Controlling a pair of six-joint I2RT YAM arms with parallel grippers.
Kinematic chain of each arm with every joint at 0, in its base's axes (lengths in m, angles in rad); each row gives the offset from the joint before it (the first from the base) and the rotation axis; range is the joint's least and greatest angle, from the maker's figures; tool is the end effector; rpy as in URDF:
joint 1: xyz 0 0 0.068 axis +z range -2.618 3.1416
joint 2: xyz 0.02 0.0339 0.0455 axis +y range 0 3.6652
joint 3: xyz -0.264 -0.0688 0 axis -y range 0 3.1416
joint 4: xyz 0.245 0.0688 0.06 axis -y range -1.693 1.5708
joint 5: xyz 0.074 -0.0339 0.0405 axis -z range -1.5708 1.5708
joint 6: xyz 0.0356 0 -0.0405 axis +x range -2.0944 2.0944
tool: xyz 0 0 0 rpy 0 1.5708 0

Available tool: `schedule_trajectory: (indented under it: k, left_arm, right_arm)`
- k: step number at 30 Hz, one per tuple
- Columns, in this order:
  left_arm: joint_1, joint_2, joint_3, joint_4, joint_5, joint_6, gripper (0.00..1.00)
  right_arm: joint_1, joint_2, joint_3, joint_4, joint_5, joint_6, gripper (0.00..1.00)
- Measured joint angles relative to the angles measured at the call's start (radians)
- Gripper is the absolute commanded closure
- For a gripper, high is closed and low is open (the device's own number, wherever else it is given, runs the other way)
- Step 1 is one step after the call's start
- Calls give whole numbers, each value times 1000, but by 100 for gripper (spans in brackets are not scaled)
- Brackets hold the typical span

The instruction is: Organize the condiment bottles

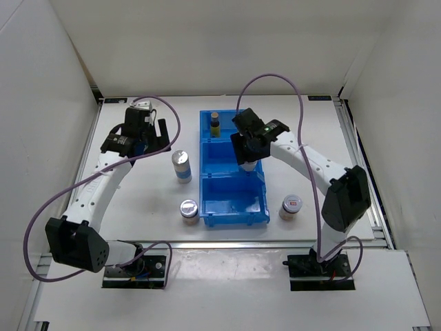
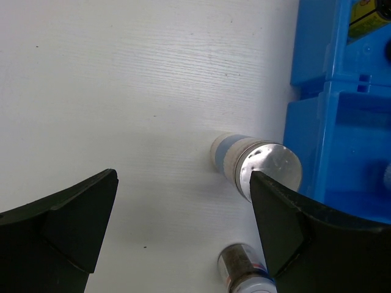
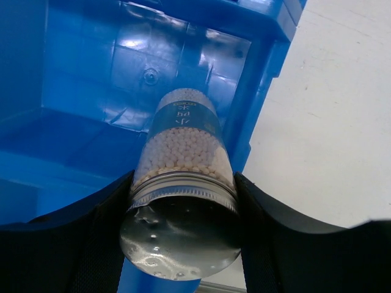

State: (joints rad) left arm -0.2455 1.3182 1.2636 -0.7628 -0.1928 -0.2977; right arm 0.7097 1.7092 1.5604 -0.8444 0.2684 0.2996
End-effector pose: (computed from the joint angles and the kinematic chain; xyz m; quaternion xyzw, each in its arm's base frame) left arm 0.2698 -0.0606 0.3362 -0.0595 0.9243 -0.0120 0.3767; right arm 0.2844 0.2318 0.3072 -0.1561 0.9378 0.0242 0.3091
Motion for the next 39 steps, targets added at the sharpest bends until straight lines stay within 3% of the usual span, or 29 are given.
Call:
schedule_trajectory:
  k: [8, 10, 11, 14, 17, 23, 32, 35, 39]
  left_arm:
    - [-21, 25, -1, 13, 49, 11, 0]
    - [-43, 46, -7, 31, 55, 21, 0]
    - [-51, 56, -13, 39, 60, 26, 0]
    - [-72, 82, -34, 53, 81, 43, 0]
    - [-80, 103, -48, 65, 102, 57, 0]
    - [-97, 128, -52, 109, 124, 74, 0]
    - [-108, 151, -52, 140, 135, 88, 0]
    - [-108, 175, -52, 150, 142, 91, 0]
    - [-111, 238, -52, 149, 152, 91, 8]
  right_arm:
    - [0, 146, 42, 8, 33, 3, 79]
    - [0, 157, 54, 9, 36, 4, 54]
    - [0, 157, 54, 8, 37, 5, 36]
    - [0, 157, 54, 7, 42, 4, 13]
    - [0, 156, 54, 5, 51, 2, 1]
    - [0, 70, 43, 11, 82, -3, 1]
    - [0, -292, -52, 63, 108, -16, 1]
    - [0, -307, -72, 68, 111, -16, 1]
    - [0, -286, -114, 65, 111, -19, 1]
